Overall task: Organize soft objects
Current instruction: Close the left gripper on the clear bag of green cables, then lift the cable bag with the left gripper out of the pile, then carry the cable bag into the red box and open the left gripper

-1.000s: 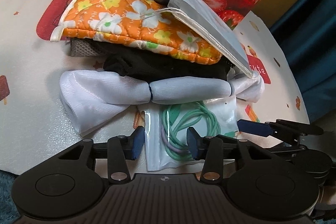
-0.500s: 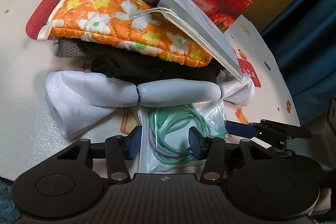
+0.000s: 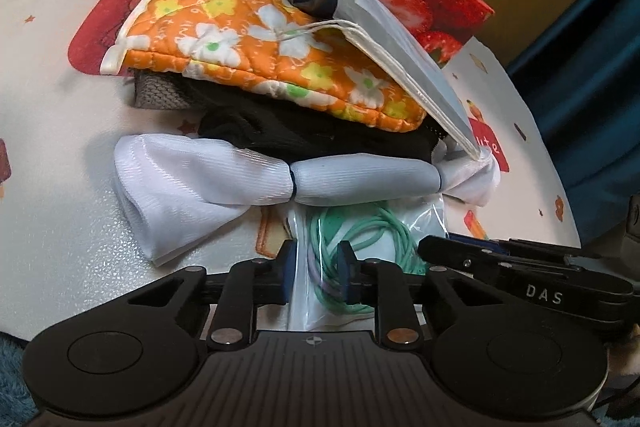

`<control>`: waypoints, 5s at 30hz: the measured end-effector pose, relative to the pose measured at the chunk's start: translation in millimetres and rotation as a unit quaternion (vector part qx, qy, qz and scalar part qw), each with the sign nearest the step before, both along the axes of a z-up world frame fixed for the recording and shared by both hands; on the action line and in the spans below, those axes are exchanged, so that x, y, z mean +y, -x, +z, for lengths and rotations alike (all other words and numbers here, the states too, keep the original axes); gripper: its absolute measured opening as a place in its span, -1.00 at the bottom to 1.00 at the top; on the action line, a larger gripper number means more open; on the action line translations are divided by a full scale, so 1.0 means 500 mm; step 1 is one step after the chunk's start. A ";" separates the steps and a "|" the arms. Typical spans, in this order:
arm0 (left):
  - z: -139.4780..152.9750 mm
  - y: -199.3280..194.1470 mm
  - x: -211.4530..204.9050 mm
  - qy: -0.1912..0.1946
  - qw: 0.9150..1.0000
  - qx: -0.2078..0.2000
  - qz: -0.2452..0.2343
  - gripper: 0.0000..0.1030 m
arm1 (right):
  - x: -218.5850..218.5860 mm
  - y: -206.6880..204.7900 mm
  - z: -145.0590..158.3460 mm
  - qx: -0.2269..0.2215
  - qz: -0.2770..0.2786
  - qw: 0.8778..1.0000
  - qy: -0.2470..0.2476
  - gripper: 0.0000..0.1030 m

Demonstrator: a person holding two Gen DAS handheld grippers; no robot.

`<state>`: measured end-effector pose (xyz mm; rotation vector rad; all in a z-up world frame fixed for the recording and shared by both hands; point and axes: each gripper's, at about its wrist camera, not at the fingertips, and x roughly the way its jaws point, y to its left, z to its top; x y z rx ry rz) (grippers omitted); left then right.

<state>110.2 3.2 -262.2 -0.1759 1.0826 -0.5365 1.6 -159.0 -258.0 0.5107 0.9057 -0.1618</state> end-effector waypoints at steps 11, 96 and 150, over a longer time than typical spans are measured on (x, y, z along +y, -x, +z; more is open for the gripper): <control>0.005 0.002 -0.010 -0.014 1.000 -0.006 -0.008 -0.69 | 0.007 0.004 0.014 -0.005 -0.003 1.000 0.018 -0.89; 0.062 0.017 0.037 0.044 0.998 -0.021 -0.025 -0.67 | 0.021 0.032 0.055 -0.028 0.006 0.999 0.031 -0.91; 0.289 -0.173 -0.024 0.101 0.982 -0.159 -0.029 -0.67 | -0.095 -0.105 0.281 -0.194 0.014 0.969 0.155 -0.91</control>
